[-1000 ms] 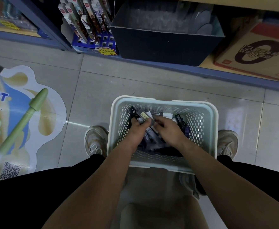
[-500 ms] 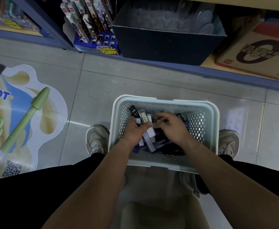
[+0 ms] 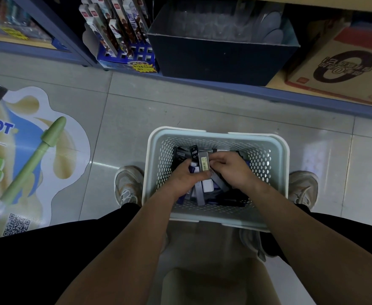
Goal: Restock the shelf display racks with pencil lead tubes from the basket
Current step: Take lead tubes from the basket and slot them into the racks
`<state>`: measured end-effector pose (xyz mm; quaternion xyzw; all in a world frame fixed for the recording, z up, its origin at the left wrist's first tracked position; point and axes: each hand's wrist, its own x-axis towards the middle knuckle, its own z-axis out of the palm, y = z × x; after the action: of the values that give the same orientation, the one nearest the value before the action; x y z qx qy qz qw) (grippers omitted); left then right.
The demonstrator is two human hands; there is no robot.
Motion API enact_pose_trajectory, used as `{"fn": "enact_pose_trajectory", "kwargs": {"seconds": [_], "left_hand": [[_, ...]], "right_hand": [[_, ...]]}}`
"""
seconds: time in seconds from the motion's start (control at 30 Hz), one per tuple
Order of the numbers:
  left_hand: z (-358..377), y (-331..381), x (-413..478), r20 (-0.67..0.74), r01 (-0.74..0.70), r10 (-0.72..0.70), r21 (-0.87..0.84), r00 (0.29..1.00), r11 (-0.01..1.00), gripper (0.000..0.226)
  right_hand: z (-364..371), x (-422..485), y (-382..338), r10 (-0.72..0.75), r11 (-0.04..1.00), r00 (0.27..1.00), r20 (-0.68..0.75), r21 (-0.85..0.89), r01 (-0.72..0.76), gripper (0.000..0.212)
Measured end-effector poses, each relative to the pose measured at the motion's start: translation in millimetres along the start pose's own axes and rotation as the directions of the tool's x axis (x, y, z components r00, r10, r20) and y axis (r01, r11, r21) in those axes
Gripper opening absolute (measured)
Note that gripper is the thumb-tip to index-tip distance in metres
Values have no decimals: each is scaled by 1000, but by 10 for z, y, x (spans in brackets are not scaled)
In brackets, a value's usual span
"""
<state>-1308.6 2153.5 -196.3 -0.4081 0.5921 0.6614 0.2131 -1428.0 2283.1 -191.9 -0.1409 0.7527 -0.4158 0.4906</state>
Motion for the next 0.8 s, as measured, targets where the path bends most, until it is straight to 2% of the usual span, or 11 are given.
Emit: {"fn": "enact_pose_trajectory", "kwargs": {"seconds": [0.07, 0.17, 0.23, 0.33, 0.47, 0.57, 0.7, 0.8], "left_hand": [[7, -9, 7, -23, -8, 8, 7, 1000, 1000, 45], [-14, -7, 2, -47, -10, 10, 5, 999, 1000, 35], [-18, 12, -8, -58, -1, 2, 17, 998, 1000, 36], [-5, 23, -9, -56, 0, 2, 37, 998, 999, 57], [-11, -5, 6, -56, -1, 3, 24, 998, 1000, 35], [-10, -45, 22, -66, -19, 19, 14, 998, 1000, 42], [-5, -12, 24, -60, 11, -11, 10, 998, 1000, 50], [-4, 8, 24, -63, 30, -29, 25, 998, 999, 28]], "right_hand": [[13, -6, -28, -7, 1000, 1000, -3, 10, 7, 26], [34, 8, -26, -11, 1000, 1000, -27, -4, 11, 25], [39, 10, -3, 1, 1000, 999, -41, -18, -2, 21], [14, -11, 38, 16, 998, 999, -45, -53, -19, 25], [-60, -73, 92, 54, 998, 998, 39, -29, -53, 31], [-91, -76, 73, 53, 999, 997, 62, 1, -54, 29], [-72, -50, 43, 79, 993, 997, -1, 89, -79, 26], [-41, -31, 64, 77, 997, 997, 24, 24, -78, 22]]}}
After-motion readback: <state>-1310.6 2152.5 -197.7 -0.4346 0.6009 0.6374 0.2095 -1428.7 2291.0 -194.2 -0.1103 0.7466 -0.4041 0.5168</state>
